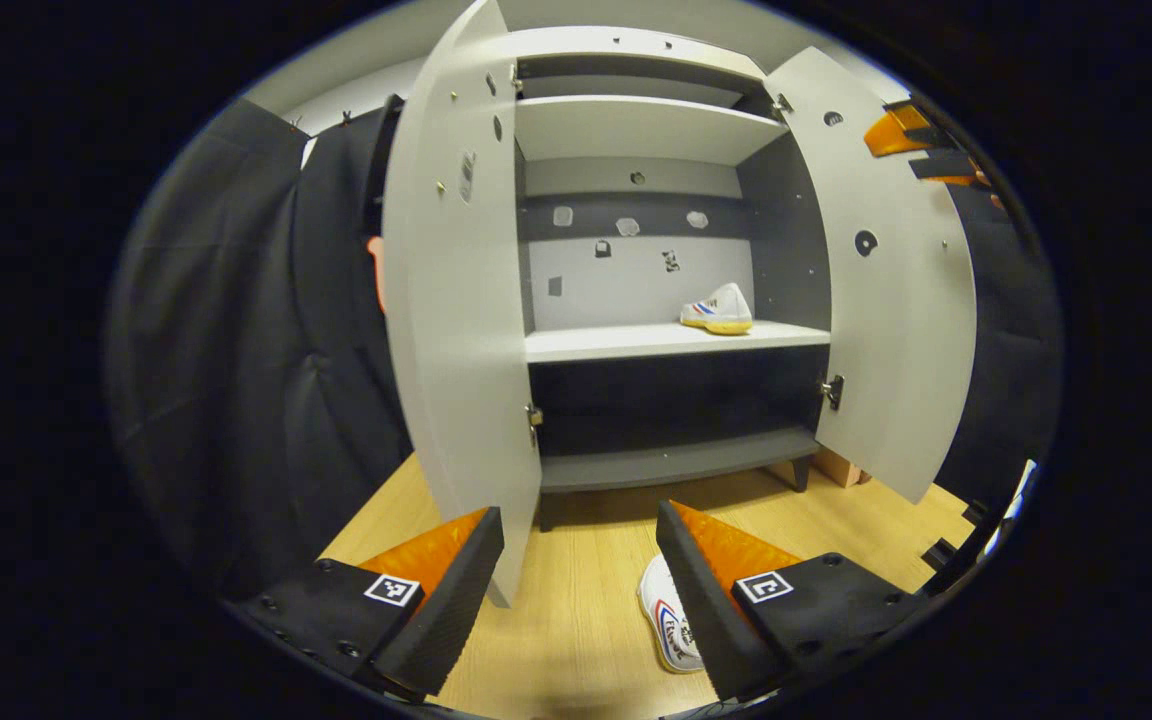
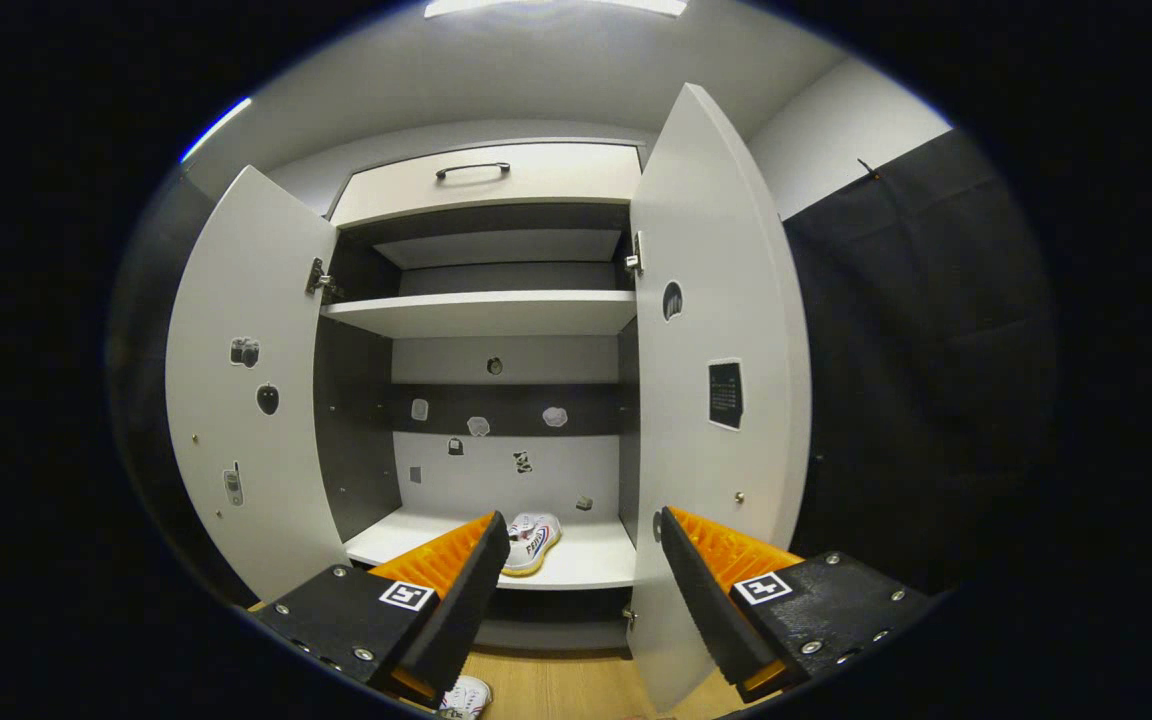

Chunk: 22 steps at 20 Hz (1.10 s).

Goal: Grab one shoe with the right hand and put it into the shoe cabinet, grab the other shoe with the left hand and put it into the shoe cabinet; then close the right door with the right hand and the left door with the left hand.

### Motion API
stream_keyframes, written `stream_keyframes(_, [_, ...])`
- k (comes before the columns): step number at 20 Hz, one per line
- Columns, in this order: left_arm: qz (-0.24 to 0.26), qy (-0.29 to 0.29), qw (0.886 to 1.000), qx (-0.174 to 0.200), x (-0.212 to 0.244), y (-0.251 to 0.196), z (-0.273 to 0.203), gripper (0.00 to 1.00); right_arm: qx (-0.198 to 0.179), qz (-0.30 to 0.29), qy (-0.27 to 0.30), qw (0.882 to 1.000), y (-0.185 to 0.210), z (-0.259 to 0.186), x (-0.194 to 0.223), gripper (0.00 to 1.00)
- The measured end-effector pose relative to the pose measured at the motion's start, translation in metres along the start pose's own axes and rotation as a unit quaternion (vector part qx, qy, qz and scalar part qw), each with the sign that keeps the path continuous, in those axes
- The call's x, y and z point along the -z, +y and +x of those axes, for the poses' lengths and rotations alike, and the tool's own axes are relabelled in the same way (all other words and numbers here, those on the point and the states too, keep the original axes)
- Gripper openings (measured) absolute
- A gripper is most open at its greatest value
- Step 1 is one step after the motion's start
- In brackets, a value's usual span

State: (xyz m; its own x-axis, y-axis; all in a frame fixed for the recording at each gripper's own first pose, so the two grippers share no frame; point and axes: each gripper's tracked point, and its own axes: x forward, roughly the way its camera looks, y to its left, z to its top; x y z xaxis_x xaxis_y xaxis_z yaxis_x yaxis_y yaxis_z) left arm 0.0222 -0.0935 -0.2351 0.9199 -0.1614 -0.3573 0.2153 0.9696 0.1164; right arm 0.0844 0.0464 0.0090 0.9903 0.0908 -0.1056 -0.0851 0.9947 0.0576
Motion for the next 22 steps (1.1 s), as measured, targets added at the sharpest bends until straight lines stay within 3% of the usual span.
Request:
stream_keyframes(8, [-0.009,0.122,0.992,0.043,0.113,-0.043,0.05,0.99,0.011,-0.026,-0.005,1.0,-0.027,-0.03,0.0,0.93])
stream_keyframes(14, [0.005,0.216,0.974,0.073,0.188,-0.063,0.06,0.99,0.016,-0.034,0.007,0.999,-0.035,-0.034,0.011,0.93])
stream_keyframes(19, [-0.004,0.26,0.964,0.059,0.217,-0.059,0.069,1.0,0.007,-0.034,0.023,0.999,-0.034,-0.031,0.023,0.93])
stream_keyframes(22, [-0.035,0.293,0.953,0.062,0.231,-0.061,0.071,1.0,0.006,-0.037,0.028,0.999,-0.033,-0.027,0.029,0.93])
